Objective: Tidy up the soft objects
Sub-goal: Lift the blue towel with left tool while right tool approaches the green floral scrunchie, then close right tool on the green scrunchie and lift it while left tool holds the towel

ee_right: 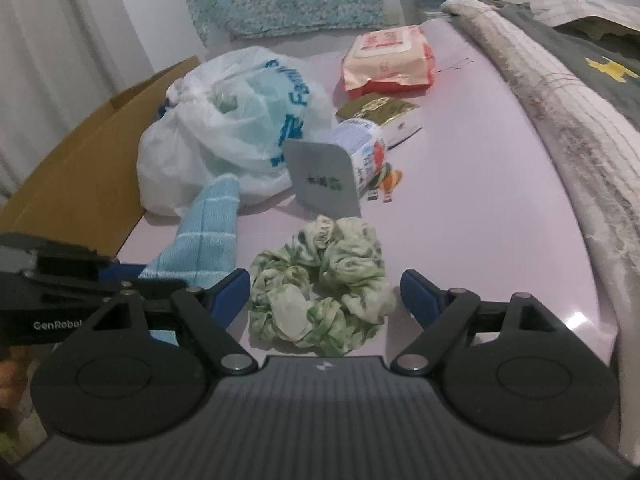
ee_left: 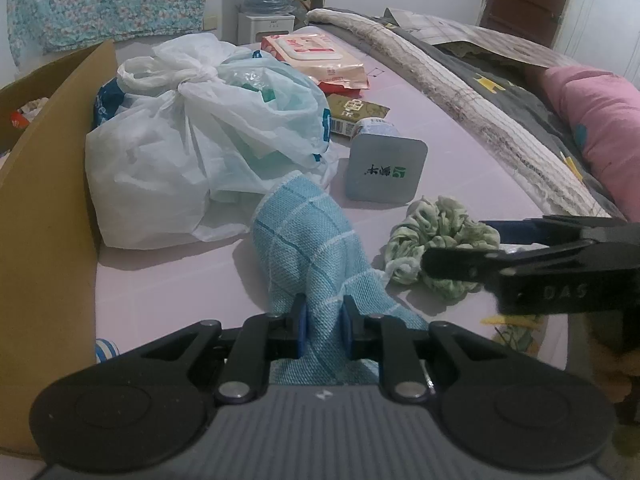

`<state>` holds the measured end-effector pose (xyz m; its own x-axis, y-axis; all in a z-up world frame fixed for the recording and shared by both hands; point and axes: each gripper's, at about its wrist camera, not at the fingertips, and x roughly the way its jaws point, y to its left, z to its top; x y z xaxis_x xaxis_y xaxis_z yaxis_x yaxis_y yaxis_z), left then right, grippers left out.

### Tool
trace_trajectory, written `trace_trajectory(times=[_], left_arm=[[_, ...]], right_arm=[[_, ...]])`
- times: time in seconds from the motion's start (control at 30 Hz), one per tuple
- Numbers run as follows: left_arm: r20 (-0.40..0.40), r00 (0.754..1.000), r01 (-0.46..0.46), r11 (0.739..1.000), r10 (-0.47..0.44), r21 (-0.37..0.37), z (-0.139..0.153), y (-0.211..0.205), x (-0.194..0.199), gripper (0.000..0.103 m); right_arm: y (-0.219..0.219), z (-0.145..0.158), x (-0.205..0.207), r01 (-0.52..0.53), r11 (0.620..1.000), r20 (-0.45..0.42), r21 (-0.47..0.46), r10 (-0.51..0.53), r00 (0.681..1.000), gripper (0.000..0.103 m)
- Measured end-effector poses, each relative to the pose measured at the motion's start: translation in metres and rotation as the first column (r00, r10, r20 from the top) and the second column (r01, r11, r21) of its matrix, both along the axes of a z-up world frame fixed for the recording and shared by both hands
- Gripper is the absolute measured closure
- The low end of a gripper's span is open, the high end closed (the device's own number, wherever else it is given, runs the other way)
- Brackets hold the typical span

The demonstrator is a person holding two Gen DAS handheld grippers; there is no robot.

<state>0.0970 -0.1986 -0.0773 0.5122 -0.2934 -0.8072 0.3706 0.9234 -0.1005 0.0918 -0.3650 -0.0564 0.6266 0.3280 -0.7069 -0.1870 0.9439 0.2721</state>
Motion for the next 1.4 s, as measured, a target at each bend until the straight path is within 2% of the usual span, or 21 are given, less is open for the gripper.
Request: trace_trajectory(times=[0.1, 0.2, 0.27, 0.47, 0.6, 0.77, 1.0, 1.1, 1.2, 1.4], left_arm=[[-0.003, 1.000, -0.001, 1.000, 0.001, 0.000, 0.000, 0.000, 0.001, 0.085], [-0.006, 1.000, -0.005, 1.000, 0.005, -0.004, -0.001, 0.000, 0.001, 0.085], [-0.005, 1.000, -0.004, 1.000, 0.004, -0.003, -0.001, 0.000, 0.000, 0.085], [-0.015, 1.000, -0.012, 1.000, 0.012, -0.002, -0.001, -0.001, 0.002, 0.084], [-0.006, 1.000, -0.009, 1.000, 0.009, 0.003, -0.001, -0.002, 0.001, 0.084], [0.017, 1.000, 0.007, 1.000, -0.007, 0.010, 0.002, -0.005, -0.003, 0.086], [0.052, 0.998, 0.034, 0.999, -0.033, -0.021, 0.016, -0.007, -0.014, 0.089], [0.066, 0.997, 0.044, 0.997, -0.041, -0.056, 0.026, -0.006, -0.020, 0.089], [0.073, 0.996, 0.052, 0.993, -0.044, -0.103, 0.036, -0.002, -0.025, 0.089], [0.125, 0.991, 0.064, 0.988, -0.047, -0.141, 0.060, 0.003, -0.036, 0.089]], right_arm=[[0.007, -0.001, 0.003, -0.016, 0.999, 0.010, -0.050, 0.017, 1.000, 0.022], [0.008, 0.000, 0.006, -0.002, 0.995, 0.012, -0.096, 0.004, 1.000, 0.038], [0.006, 0.000, 0.005, 0.023, 0.994, 0.014, -0.110, -0.021, 1.000, 0.053], [-0.015, 0.001, -0.003, 0.130, 0.990, 0.002, -0.046, -0.130, 0.991, 0.074], [-0.034, 0.003, -0.021, 0.207, 0.976, -0.009, 0.067, -0.207, 0.978, 0.077], [-0.054, 0.010, -0.049, 0.267, 0.939, -0.007, 0.215, -0.272, 0.962, 0.077], [-0.060, 0.019, -0.075, 0.297, 0.899, -0.005, 0.320, -0.312, 0.950, 0.077], [-0.059, 0.023, -0.081, 0.293, 0.884, -0.004, 0.364, -0.313, 0.950, 0.077], [-0.056, 0.030, -0.088, 0.282, 0.877, 0.007, 0.389, -0.308, 0.951, 0.077], [-0.046, 0.044, -0.096, 0.248, 0.864, 0.026, 0.438, -0.288, 0.957, 0.077]])
